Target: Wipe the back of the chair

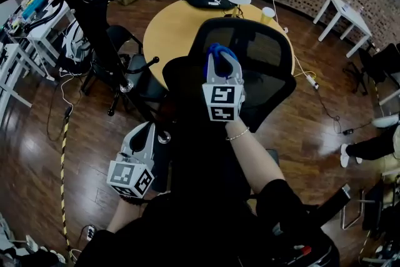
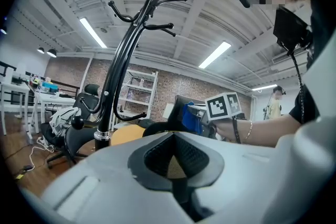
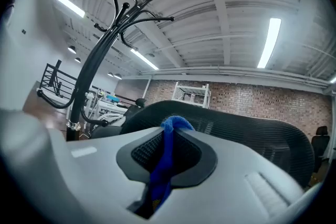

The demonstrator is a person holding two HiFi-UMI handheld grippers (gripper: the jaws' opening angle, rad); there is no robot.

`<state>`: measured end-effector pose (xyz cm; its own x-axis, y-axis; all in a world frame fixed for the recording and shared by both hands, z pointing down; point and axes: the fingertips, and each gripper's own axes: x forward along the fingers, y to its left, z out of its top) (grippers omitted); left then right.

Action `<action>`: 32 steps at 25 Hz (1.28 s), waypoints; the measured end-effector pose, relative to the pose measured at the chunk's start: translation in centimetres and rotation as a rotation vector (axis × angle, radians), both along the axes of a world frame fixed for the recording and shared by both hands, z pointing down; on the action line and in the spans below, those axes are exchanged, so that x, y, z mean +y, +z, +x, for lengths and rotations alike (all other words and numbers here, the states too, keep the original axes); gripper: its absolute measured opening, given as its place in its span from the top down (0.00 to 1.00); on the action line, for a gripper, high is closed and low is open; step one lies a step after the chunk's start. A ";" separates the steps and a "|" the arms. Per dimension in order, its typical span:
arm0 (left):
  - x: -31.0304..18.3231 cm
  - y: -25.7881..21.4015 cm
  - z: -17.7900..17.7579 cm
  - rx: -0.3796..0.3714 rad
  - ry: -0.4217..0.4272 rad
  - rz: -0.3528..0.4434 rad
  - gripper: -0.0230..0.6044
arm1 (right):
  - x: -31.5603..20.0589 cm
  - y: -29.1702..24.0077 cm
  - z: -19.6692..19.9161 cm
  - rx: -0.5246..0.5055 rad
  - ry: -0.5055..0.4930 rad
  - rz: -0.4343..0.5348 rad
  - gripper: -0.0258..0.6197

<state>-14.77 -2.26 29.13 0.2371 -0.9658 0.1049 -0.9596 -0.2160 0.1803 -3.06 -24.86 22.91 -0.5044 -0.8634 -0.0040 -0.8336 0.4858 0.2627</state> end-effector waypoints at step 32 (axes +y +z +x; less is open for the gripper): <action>-2.6 -0.4 4.0 0.074 -0.013 0.052 0.95 | 1.3 2.5 26.0 0.030 0.287 -0.108 0.91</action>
